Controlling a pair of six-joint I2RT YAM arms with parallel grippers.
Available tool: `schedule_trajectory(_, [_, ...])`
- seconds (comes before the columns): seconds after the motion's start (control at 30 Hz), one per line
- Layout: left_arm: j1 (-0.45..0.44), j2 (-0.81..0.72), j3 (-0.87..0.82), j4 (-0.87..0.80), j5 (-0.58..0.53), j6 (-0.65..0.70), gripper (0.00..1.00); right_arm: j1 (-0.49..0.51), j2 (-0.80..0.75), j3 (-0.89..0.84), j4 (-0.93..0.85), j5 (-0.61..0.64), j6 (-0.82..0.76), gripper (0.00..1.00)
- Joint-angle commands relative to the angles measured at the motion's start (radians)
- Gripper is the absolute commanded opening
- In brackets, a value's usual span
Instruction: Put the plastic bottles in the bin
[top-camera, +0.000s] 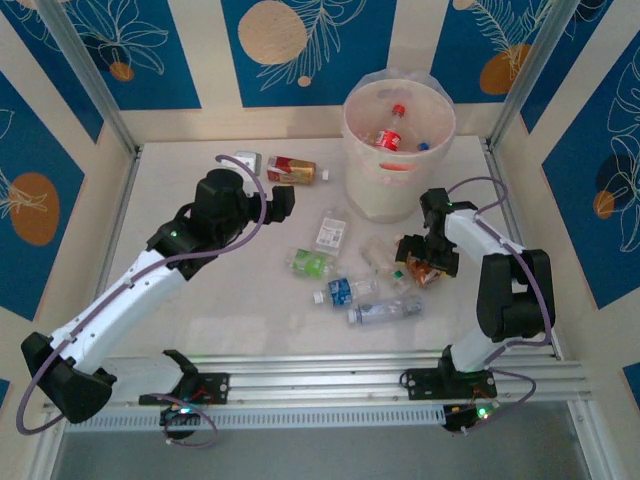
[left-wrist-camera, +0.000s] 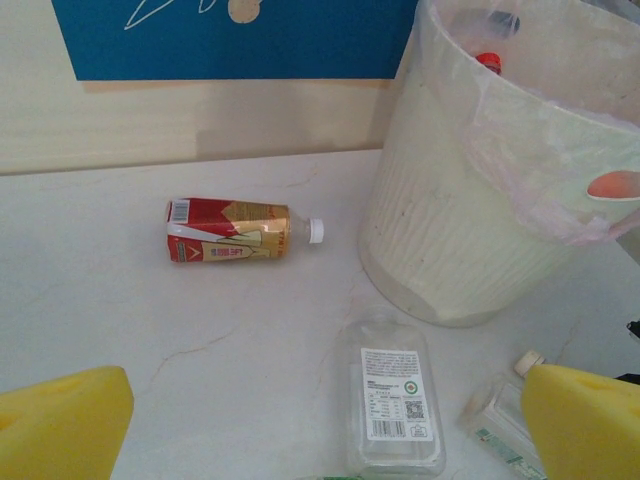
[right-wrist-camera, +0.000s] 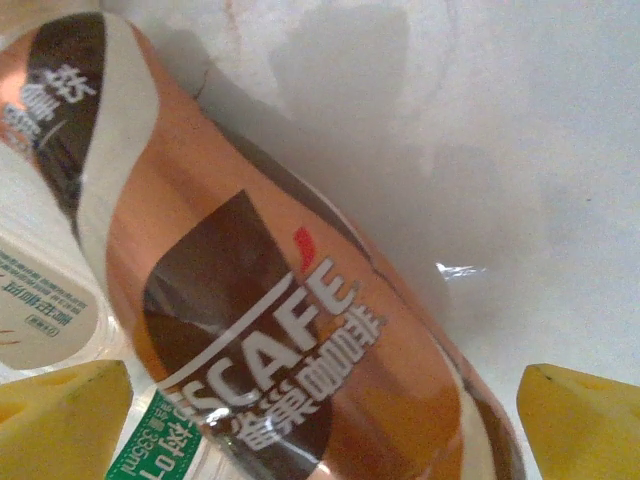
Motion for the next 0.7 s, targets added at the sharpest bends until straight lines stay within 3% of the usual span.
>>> schedule_trajectory(0.0, [0.009,-0.013,0.000,0.001,0.001,-0.017,1.00,-0.013,0.008,-0.009,0.009,0.023,-0.004,0.99])
schedule_trajectory(0.1, [0.008,-0.016,-0.001,-0.001,-0.003,-0.018,1.00,-0.037,0.021,0.001,0.035,0.023,-0.006,0.98])
schedule_trajectory(0.37, [0.009,-0.013,0.001,-0.004,-0.006,-0.016,0.99,-0.075,0.084,0.024,0.081,0.009,0.001,0.76])
schedule_trajectory(0.67, [0.009,0.000,0.009,-0.008,-0.012,-0.014,1.00,-0.079,0.128,0.030,0.119,0.020,0.018,0.71])
